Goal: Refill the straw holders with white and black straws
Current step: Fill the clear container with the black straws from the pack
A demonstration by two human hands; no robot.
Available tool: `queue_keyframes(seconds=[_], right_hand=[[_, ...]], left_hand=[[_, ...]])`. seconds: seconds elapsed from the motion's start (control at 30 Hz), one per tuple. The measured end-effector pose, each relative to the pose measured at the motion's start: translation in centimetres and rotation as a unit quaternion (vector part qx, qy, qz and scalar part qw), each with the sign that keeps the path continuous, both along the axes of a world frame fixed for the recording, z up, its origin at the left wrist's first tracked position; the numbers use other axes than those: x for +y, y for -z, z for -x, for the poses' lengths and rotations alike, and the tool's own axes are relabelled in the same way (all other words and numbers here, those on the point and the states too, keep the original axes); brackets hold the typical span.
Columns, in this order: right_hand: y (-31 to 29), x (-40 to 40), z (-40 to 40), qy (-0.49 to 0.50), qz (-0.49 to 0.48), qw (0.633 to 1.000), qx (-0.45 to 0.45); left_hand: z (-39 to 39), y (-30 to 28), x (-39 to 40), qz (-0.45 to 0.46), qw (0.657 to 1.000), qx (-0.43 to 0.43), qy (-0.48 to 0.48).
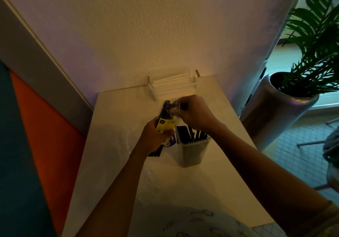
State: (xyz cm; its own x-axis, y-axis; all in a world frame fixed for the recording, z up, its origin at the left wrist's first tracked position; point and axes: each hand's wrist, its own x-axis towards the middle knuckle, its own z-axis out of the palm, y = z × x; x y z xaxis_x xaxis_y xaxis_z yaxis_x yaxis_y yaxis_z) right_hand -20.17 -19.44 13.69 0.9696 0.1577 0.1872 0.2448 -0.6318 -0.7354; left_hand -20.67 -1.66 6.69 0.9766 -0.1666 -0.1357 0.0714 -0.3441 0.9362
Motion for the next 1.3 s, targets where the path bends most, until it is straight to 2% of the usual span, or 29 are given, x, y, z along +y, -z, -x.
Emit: queue_keyframes(seconds=[0.2,0.6,0.8,1.03,1.2,1.3], right_hand=[[-0.8,-0.1,0.1,-0.012,0.018,1.000,0.023],[-2.1,-1.4,-0.2,0.004,-0.017,1.000,0.009],[-1.5,-1.6,-0.1,0.038,-0.111,0.993,0.032],[-0.4,-1.0,0.9,0.019,-0.200,0.975,0.096],[-0.9,-0.7,1.3,0.009,-0.244,0.964,0.105],[-0.9,-0.5,1.4,0.014,-0.227,0.971,0.079]], left_hand=[[0.2,-0.2,0.0,0.017,1.000,-0.007,-0.008],[0.2,0.0,0.1,0.023,1.000,-0.010,0.000],[0.3,-0.2,-0.4,0.058,0.998,0.008,0.003],[0.4,-0.5,-0.6,0.052,0.998,0.021,0.010],[0.7,-0.5,-0.4,0.061,0.998,0.026,0.012],[0.9,-0.6,-0.4,0.060,0.998,0.026,0.009]])
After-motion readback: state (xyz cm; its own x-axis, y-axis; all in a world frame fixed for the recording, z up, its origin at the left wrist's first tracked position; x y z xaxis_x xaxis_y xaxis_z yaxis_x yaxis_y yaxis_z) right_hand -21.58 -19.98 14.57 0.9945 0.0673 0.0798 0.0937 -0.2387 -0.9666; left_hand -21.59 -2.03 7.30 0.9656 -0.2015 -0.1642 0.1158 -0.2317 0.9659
